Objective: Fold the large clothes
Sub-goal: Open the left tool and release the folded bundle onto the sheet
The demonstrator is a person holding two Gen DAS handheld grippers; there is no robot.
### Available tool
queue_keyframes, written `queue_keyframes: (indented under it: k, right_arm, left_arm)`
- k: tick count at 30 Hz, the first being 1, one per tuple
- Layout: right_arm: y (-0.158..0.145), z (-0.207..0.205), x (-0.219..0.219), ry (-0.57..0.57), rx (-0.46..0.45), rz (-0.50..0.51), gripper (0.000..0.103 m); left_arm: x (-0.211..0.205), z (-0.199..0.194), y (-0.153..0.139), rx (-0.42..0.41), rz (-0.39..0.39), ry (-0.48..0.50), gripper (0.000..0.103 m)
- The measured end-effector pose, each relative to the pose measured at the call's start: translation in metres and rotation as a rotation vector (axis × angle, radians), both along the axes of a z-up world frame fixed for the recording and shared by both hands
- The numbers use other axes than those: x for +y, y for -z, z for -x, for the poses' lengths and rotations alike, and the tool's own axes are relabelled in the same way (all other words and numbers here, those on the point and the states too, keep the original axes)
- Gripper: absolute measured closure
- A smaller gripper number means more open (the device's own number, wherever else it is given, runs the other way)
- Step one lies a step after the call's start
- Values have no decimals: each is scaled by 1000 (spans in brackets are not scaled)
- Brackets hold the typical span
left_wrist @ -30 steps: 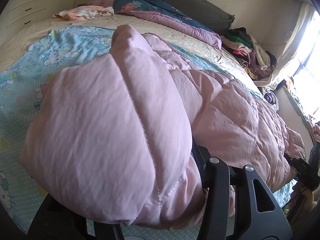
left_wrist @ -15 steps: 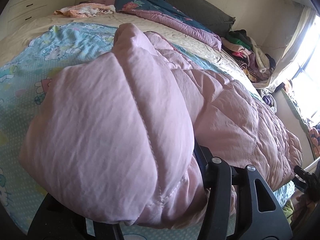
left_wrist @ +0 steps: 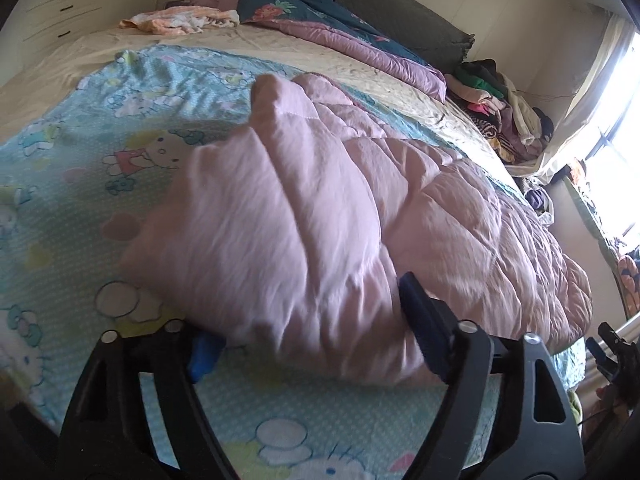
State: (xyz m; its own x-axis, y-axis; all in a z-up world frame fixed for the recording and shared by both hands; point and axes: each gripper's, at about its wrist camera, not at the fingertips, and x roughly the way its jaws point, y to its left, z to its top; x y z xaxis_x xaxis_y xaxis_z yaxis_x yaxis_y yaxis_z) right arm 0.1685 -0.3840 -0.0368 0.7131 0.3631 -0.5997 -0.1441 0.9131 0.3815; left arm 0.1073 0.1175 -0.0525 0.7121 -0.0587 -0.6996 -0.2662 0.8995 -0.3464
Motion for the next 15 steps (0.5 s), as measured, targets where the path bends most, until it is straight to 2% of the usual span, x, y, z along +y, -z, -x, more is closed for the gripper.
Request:
queue_keyframes:
  k: [3,5,8,15]
  right_arm:
    - [-5,7,2,-8,-12,4,4]
    - [-8,12,3,-16,-23,6,4]
    - [-16,24,6,-24,-53,17,4]
    - [-39,53,14,-35,-151,50,4]
  left_arm:
    - [0,11,-7,-6,-13,-1,23]
    - [-1,19,-13,-9,-25,-11,14]
    - [-2,31,-23,-35,-50,-29,10]
    - [-12,56,-48,-89,-90,-26,9]
